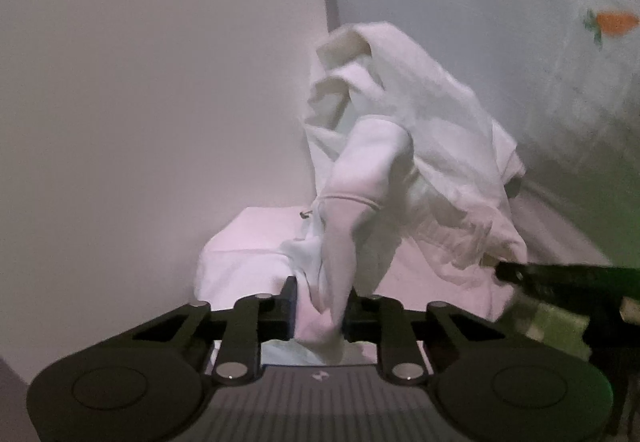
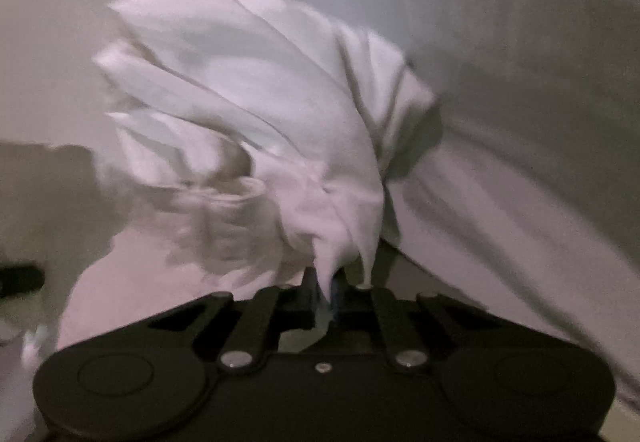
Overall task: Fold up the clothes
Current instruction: 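Reach both grippers to the crumpled white shirt and grasp it, then lift the white shirt with both grippers and pull it onto the mat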
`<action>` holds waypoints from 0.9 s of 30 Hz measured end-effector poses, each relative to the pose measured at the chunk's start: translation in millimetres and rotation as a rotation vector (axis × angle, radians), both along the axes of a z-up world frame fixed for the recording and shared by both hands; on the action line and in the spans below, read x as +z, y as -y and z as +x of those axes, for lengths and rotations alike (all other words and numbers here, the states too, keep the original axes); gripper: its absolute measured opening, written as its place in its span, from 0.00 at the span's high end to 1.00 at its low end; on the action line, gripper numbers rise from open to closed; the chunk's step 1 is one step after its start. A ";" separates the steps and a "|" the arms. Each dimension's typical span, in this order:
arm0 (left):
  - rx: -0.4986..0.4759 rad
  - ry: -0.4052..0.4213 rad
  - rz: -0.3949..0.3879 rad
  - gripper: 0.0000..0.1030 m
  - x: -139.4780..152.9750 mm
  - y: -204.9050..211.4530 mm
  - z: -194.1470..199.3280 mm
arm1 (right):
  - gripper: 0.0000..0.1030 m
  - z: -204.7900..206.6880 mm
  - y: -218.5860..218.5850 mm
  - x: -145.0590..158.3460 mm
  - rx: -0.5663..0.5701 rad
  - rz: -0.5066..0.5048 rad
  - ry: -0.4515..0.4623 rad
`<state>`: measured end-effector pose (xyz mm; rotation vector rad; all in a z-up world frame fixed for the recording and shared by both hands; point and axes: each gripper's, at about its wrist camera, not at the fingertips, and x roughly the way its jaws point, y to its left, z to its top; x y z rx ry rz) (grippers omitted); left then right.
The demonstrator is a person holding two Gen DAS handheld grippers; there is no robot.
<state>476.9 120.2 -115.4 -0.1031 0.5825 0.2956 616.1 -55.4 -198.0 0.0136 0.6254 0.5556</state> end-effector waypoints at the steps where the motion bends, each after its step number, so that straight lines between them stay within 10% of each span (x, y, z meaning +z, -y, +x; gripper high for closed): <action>1: -0.011 0.014 -0.012 0.83 7.1 0.2 -8.0 | 0.93 -10.2 3.8 7.6 0.007 -0.008 0.023; 12: -0.241 0.119 -0.120 0.85 99.3 57.3 -138.7 | 0.94 -152.7 88.7 136.5 -0.118 0.010 0.241; 27: -0.724 0.140 -0.370 0.85 152.0 187.8 -340.9 | 0.94 -500.3 276.9 243.9 -0.670 -0.079 0.470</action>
